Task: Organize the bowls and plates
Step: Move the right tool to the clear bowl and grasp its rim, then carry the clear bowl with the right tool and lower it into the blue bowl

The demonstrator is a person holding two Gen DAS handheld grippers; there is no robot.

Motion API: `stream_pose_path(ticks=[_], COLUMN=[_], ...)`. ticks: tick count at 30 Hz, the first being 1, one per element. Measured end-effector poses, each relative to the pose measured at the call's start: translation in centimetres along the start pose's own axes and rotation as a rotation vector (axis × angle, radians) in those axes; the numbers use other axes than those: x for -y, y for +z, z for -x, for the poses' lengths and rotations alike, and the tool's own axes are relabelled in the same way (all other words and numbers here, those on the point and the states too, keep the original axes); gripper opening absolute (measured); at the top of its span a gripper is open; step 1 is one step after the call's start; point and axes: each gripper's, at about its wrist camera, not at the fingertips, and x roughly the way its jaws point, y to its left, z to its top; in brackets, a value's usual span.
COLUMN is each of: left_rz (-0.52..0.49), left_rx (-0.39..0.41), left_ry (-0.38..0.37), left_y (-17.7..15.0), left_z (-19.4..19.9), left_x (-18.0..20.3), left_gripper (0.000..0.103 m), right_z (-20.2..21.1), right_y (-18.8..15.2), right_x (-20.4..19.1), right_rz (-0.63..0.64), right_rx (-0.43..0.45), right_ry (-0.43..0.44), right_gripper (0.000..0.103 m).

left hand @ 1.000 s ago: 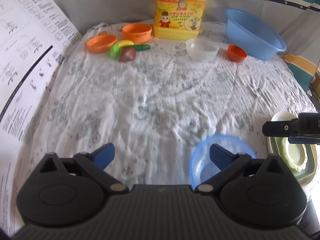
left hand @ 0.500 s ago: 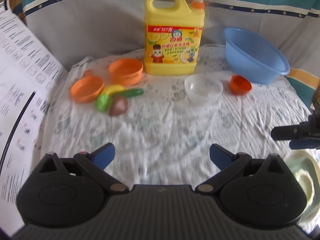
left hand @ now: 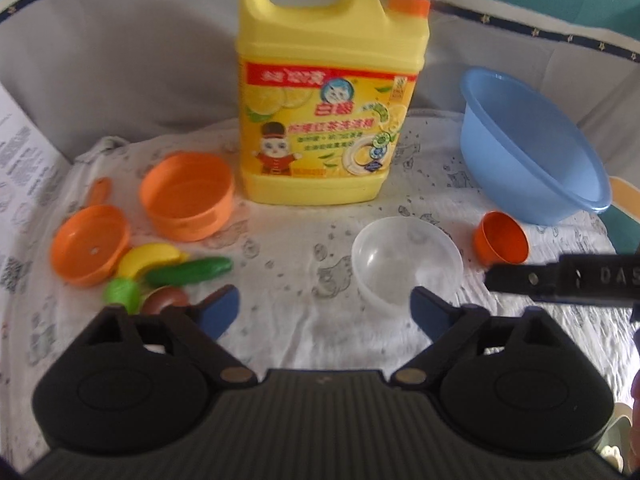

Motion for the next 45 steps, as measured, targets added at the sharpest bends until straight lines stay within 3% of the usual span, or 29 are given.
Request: stream_pose_path(ticks=[3,5,9,11,12,14,25,45], left_rz=[-0.018,-0.020,-0.021,-0.029,-0.032,-0.037,-0.054,-0.055], left_rx=[-0.025,-0.039,-0.065,-0.076,-0.078,-0.079,-0.067,-0.033], left_ry=[-0.009,-0.021,-0.054,-0.065,-0.065,-0.063,-0.046,-0.030], left_y=[0.6,0.9,0.9,0.8,0.7,0.5,-1.7,-10.0], left_z=[-1.9,-3.0,-4.5,-5.0,-5.2,-5.2,-1.3,13.0], left_x=[0.4,0.5,0.9,1.1,1.2,1.5,1.8,4.1], left_gripper=[0.078,0.071,0.055,0.034,0.024,0.016,0.016,0.016], right_z=[-1.7,-2.7,-4.7,-5.5,-5.7,-5.8,-3.5,9.3], right_y=[0.8,1.1,1.2,1.1,0.9,0.4,-2.1,-12.4], right_x=[-0.4,-0.5,-1.0,-1.2,-1.2,-1.6,-2.2,-2.5], right_rz=[0.024,0.029,0.039,0.040,0.043,0.056,0.038,0.041], right_rx=[0.002,-0.009,-0.029,-0.043,-0.046,-0.039,-0.058,-0.073], right_ry=[0.000,0.007,0.013,0.015,0.018,0.022,0.037,0.123], right_gripper=[0.058,0.044,0.031,0.014,0.013,0.013,0.013,0.013])
